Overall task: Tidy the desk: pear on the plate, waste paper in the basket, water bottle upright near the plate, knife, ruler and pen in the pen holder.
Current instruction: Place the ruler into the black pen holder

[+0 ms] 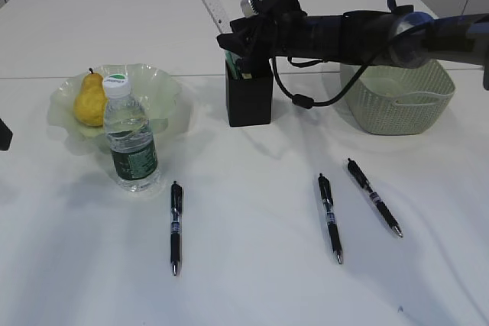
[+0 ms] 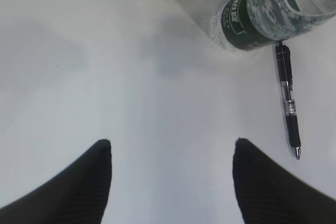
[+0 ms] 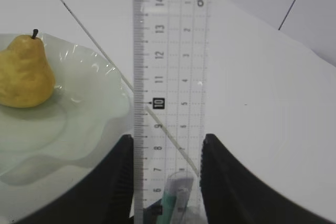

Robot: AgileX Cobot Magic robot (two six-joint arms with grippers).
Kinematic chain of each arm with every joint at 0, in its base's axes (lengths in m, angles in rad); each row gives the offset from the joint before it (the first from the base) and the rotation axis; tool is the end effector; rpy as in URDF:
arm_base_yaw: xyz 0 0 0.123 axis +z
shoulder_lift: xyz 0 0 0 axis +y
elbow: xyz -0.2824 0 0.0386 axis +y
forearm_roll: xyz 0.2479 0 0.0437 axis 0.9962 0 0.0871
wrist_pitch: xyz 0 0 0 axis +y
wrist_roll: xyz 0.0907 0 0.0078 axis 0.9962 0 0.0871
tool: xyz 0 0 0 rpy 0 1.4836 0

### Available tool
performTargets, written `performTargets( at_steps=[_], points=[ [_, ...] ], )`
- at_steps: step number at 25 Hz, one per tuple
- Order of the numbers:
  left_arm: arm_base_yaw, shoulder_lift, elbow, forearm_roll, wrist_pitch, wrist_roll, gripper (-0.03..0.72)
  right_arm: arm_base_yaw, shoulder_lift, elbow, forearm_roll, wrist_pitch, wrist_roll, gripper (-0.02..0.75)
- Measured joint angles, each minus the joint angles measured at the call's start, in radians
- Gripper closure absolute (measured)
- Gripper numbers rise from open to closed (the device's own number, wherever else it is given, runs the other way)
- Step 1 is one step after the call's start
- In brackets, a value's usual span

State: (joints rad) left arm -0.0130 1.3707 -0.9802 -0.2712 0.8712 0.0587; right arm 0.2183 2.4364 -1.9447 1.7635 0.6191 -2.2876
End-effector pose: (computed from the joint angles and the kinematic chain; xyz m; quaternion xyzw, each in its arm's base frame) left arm 0.2631 -0.0221 0.2719 -0.0301 0.9731 -0.1141 0.1977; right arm 0.5270 0.1701 0.1783 -0.4302 0.6513 0.1594 0.6045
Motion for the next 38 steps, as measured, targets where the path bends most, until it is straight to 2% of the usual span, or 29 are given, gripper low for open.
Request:
performTargets(
  at_steps=[38],
  points=[
    [0.000,0.000,0.000,-0.004,0.000,0.000,0.178,-0.022,0.040,-0.002,-0.002,0.010,0.036,0.444]
  ],
)
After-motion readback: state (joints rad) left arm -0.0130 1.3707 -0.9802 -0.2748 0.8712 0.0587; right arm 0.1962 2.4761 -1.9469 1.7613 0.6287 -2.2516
